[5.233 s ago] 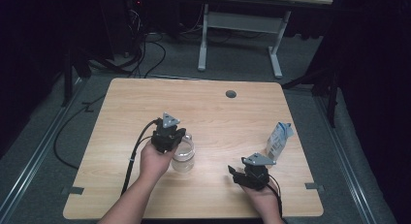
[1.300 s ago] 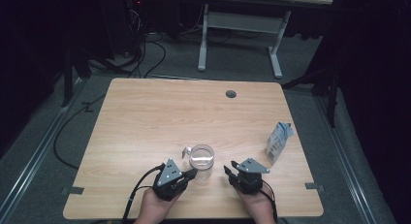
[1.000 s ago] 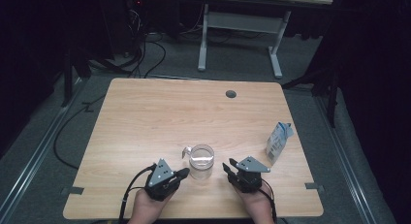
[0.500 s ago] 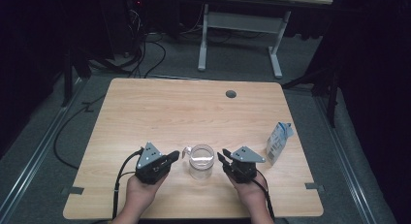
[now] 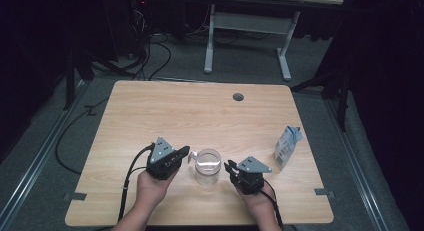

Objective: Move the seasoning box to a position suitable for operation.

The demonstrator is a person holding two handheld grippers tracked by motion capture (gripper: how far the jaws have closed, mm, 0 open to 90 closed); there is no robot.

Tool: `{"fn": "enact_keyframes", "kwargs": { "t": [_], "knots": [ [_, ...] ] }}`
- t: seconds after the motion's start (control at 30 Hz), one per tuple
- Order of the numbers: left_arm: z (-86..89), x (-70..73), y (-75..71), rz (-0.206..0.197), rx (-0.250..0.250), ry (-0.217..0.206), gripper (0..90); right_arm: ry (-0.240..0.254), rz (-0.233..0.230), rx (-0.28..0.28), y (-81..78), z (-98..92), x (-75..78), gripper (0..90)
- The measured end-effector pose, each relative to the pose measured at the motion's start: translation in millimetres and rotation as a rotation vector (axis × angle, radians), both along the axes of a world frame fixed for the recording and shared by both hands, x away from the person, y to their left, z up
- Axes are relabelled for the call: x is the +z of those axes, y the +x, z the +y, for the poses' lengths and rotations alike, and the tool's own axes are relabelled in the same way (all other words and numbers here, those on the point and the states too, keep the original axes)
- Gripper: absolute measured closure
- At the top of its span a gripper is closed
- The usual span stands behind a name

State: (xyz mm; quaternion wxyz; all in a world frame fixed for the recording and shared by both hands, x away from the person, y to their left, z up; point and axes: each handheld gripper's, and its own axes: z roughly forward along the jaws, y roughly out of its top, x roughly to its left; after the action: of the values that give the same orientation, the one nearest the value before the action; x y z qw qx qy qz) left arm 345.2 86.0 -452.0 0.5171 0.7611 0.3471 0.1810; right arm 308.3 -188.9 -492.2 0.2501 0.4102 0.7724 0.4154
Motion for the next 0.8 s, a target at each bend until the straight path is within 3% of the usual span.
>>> {"fn": "enact_keyframes", "kwargs": {
  "t": [0.37, 0.8],
  "knots": [
    [-9.7, -1.8, 6.9, 0.012, -0.001, 0.002, 90.0, 0.004, -0.019, 0.015, -4.1, 0.8, 2.9, 90.0],
    [-14.7, -7.5, 8.1, 0.011, -0.005, 0.015, 90.0, 0.021, -0.023, 0.019, -5.1, 0.6, 4.6, 90.0]
  ]
}}
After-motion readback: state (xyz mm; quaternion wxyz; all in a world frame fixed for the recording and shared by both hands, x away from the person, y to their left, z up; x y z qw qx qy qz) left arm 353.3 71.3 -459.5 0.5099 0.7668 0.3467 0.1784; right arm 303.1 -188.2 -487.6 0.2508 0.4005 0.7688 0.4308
